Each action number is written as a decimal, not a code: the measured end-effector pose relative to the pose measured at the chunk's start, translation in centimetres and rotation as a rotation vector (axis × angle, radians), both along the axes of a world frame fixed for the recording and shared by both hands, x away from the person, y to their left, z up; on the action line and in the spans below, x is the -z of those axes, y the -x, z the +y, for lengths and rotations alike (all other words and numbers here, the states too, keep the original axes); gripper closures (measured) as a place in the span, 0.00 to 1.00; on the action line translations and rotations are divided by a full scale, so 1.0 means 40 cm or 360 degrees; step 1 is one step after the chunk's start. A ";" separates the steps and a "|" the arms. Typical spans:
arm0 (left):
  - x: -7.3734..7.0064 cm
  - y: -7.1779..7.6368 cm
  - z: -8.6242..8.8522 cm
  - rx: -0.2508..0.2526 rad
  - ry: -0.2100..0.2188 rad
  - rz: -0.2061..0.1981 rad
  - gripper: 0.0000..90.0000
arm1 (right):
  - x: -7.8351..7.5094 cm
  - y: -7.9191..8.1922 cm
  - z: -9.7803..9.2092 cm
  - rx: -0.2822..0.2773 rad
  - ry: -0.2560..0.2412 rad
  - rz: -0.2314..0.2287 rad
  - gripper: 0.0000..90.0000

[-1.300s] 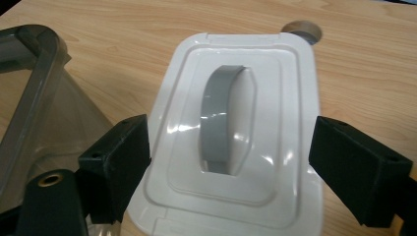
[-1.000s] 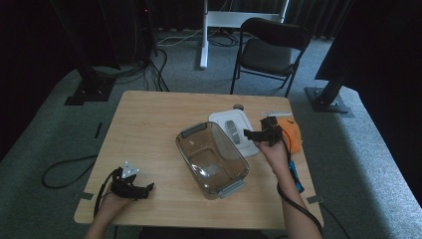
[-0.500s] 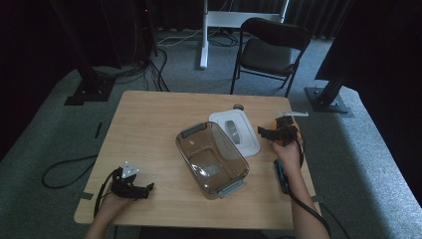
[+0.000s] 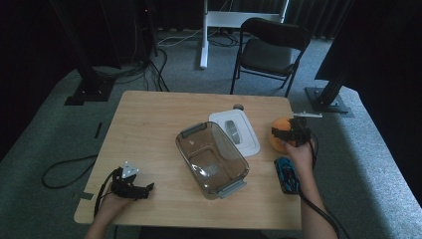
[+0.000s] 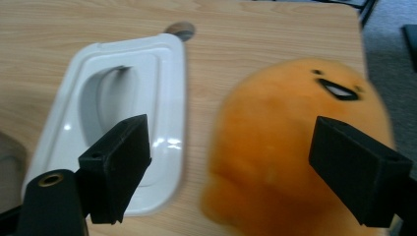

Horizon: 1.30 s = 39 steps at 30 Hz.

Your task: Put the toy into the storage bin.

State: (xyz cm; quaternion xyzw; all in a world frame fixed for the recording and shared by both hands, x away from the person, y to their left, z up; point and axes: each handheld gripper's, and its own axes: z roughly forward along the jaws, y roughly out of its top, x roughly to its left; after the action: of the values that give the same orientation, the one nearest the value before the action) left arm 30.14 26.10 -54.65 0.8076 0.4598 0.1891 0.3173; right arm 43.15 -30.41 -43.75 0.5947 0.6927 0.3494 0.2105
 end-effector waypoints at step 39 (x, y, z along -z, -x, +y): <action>0.000 0.000 -0.001 -0.0014 -0.0004 0.0001 0.02 | 0.097 -0.032 -0.074 0.0129 -0.0012 0.0161 0.22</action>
State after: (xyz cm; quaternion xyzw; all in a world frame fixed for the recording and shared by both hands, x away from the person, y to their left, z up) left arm 30.12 26.06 -54.63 0.8059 0.4633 0.1907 0.3153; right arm 44.43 -33.37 -47.63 0.6401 0.6764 0.3127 0.1870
